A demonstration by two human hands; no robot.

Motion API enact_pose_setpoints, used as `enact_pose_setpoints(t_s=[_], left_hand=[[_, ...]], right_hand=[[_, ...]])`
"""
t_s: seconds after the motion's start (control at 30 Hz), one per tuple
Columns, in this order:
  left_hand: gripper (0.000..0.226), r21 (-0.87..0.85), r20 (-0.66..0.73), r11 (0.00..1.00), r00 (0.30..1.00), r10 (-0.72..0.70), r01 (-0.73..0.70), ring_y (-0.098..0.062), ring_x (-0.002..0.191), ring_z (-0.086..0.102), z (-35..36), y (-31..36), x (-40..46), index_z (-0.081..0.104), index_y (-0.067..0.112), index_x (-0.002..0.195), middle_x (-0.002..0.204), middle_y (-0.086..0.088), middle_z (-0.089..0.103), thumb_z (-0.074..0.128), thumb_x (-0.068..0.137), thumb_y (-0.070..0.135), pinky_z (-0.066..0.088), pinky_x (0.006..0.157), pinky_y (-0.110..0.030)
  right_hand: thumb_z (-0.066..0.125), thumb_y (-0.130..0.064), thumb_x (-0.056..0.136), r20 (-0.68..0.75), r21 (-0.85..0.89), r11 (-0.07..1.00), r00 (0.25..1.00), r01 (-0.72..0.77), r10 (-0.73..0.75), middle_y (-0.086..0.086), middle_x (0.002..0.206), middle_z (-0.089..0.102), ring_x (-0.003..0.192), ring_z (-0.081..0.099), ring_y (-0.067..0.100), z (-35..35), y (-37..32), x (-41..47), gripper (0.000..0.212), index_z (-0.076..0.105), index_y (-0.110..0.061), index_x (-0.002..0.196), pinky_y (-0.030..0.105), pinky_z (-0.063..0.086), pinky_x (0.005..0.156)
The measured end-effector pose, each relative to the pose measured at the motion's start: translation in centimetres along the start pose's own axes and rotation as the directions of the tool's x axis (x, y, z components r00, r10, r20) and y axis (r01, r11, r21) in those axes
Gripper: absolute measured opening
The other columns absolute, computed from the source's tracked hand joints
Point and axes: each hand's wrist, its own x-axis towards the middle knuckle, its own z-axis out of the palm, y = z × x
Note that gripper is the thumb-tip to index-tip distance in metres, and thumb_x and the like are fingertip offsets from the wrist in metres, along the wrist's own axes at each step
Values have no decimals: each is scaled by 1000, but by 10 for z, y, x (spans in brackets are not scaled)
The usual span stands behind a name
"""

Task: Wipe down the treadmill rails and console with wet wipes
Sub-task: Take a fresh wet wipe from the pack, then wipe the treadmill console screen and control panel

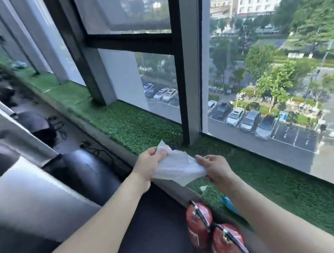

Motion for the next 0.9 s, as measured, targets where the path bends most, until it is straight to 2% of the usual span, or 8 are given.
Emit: enact_pose_setpoints(t_s=[0.2,0.27,0.4,0.53,0.63,0.7,0.77,0.9], left_hand=[[15,-111,-96,991,994,59,-70,-13,61,63,-57,8,-68,62,17,86,76,0,67,55,96,24,48,54,-23],[17,-143,-150,987,988,46,-68,-15,63,60,-78,5,-88,58,18,82,76,-2,65,52,97,24,45,53,-23],[16,-160,-353,982,935,38,-100,-19,67,55,-128,-6,-135,55,17,79,75,-3,60,58,93,23,43,51,-20],[34,-102,-585,988,810,38,-120,-22,80,51,-214,-42,-185,58,20,72,83,-7,56,64,54,48,39,72,-33],[19,-137,-657,983,753,2,-122,-24,82,57,-265,-52,-245,65,22,73,86,-8,63,68,71,41,47,75,-36],[18,-80,-700,989,713,35,-127,-20,71,51,-300,-56,-286,58,17,72,78,-5,58,59,91,21,42,60,-26],[20,96,-759,992,639,125,-79,-15,64,41,-342,-70,-322,52,12,73,71,-2,48,53,93,15,31,52,-24],[19,346,-795,935,552,251,74,-15,67,46,-420,-102,-404,58,6,91,77,-3,55,50,95,23,32,56,-28]], right_hand=[[54,-26,96,153,170,983,983,73,-99,6,66,50,59,48,18,62,-9,-44,33,53,-13,66,33,40,57],[51,-30,97,112,33,983,977,180,-182,5,66,51,65,47,21,85,-12,-54,33,54,-11,70,42,41,60],[49,-30,96,164,-181,939,950,293,-265,5,62,49,59,43,21,147,-22,-83,33,53,-9,71,35,34,60],[51,-28,96,330,-334,864,905,377,-268,4,64,50,63,46,22,226,-21,-130,31,53,-7,73,30,34,55],[56,-22,92,484,-422,787,846,449,-223,6,65,54,67,54,26,297,-8,-181,30,47,-12,65,32,41,60],[58,-21,91,544,-383,817,820,432,-178,7,64,54,62,55,27,344,4,-224,31,48,-12,63,35,43,55],[58,-20,91,591,-335,853,795,400,-141,4,56,48,53,46,23,390,17,-271,37,46,-13,56,32,35,51],[57,-17,92,713,-200,939,699,280,-57,3,42,41,41,36,18,484,39,-366,37,47,-10,57,25,28,44]])
